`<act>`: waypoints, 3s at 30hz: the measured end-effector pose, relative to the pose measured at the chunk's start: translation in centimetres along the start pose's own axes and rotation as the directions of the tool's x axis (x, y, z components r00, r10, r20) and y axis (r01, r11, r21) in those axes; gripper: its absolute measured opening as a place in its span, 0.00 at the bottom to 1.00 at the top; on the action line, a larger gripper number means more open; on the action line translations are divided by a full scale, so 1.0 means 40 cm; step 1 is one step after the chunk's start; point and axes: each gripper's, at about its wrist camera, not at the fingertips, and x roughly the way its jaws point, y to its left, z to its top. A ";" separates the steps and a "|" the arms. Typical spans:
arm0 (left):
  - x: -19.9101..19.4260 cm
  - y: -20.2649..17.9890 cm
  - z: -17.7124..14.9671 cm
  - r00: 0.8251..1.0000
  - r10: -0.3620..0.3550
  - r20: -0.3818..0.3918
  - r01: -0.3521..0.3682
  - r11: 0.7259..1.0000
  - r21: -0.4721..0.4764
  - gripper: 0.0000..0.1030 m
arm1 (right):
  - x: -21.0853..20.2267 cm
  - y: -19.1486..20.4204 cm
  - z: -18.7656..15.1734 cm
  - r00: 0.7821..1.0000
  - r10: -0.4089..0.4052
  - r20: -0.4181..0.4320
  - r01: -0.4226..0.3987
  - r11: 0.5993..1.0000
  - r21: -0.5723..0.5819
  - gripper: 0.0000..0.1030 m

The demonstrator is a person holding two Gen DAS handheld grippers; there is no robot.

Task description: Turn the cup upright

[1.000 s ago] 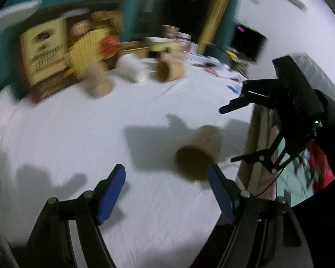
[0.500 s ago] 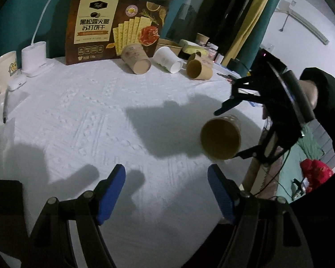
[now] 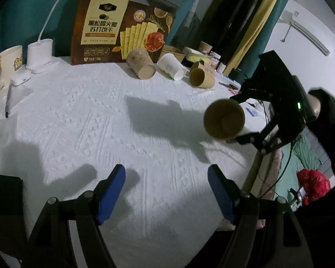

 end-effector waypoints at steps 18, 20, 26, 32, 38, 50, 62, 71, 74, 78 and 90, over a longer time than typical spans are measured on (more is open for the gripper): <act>0.075 -0.117 0.040 0.999 0.027 0.024 -0.029 0.998 0.058 0.74 | 0.018 -0.064 -0.328 0.848 -0.358 0.391 -0.106 0.607 0.787 0.64; 0.087 -0.129 0.043 1.000 0.021 0.015 -0.022 0.998 0.057 0.74 | 0.019 -0.053 -0.337 0.837 -0.377 0.397 -0.106 0.600 0.793 0.64; 0.097 -0.145 0.055 0.999 0.033 0.022 -0.034 0.998 0.051 0.74 | 0.022 -0.035 -0.367 0.818 -0.407 0.407 -0.127 0.563 0.817 0.64; 0.114 -0.148 0.057 0.999 0.045 -0.005 -0.044 0.998 0.039 0.74 | 0.043 -0.034 -0.388 0.831 -0.381 0.404 -0.166 0.524 0.835 0.64; 0.115 -0.168 0.053 0.999 0.052 -0.004 -0.052 0.997 0.059 0.74 | 0.041 -0.016 -0.400 0.837 -0.381 0.394 -0.166 0.509 0.844 0.65; 0.106 -0.216 0.026 0.993 0.110 0.030 -0.113 0.982 0.151 0.80 | -0.006 0.075 -0.448 0.863 -0.392 0.320 -0.112 0.469 0.876 0.65; 0.089 -0.299 -0.005 0.991 0.109 0.073 -0.122 0.968 0.219 0.87 | -0.115 0.175 -0.537 0.890 -0.411 0.200 -0.045 0.356 0.933 0.65; 0.035 -0.361 0.014 0.983 0.112 0.145 -0.148 0.951 0.271 0.89 | -0.257 0.197 -0.577 0.872 -0.473 0.126 0.015 0.284 0.959 0.65; 0.003 -0.387 0.029 0.976 0.073 0.204 -0.130 0.951 0.282 0.89 | -0.313 0.203 -0.571 0.853 -0.506 0.128 0.029 0.292 0.956 0.65; -0.041 -0.417 0.052 0.960 0.049 0.274 -0.127 0.953 0.274 0.89 | -0.386 0.211 -0.557 0.825 -0.549 0.135 0.045 0.301 0.952 0.66; -0.245 -0.461 0.122 0.864 -0.032 0.502 -0.121 0.955 0.270 0.91 | -0.613 0.250 -0.490 0.685 -0.709 0.170 0.095 0.318 0.943 0.72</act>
